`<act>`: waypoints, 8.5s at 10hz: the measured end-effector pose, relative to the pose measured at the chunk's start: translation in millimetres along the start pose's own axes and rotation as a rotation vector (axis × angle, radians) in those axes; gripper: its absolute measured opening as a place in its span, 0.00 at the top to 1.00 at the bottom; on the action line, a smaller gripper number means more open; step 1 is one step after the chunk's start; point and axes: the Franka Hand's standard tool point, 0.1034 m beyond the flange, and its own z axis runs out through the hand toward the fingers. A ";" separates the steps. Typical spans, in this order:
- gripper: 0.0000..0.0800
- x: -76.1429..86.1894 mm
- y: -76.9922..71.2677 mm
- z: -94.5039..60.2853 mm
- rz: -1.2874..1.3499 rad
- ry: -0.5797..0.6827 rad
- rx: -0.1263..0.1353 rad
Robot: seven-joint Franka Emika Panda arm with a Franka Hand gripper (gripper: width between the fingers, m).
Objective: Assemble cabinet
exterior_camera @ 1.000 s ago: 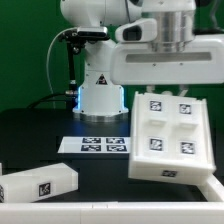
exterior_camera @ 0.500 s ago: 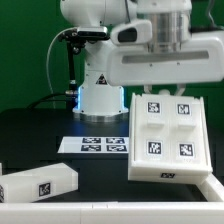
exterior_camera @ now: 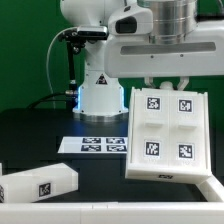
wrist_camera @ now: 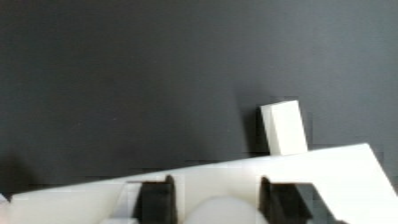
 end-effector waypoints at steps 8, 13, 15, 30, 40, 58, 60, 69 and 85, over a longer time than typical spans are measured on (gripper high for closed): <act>0.73 20.1 2.4 -14.7 -0.035 -0.179 0.007; 0.73 23.0 8.2 -8.1 -0.088 -0.192 0.035; 0.73 25.4 8.3 -7.9 -0.089 -0.185 0.032; 0.73 57.0 1.9 -18.5 -0.043 0.161 0.056; 0.73 31.9 9.7 -6.4 -0.033 -0.531 -0.014; 0.03 67.4 0.7 -37.8 -0.003 -0.429 -0.005; 0.01 55.4 5.1 -58.4 -0.009 -0.387 0.006; 0.00 83.4 72.8 -46.2 0.011 0.249 0.083; 0.00 99.3 188.2 28.1 0.394 0.380 0.075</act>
Offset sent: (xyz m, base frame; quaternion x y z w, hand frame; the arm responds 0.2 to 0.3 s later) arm 0.0150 0.0126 0.0063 -0.0452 -0.0146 0.0277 0.9985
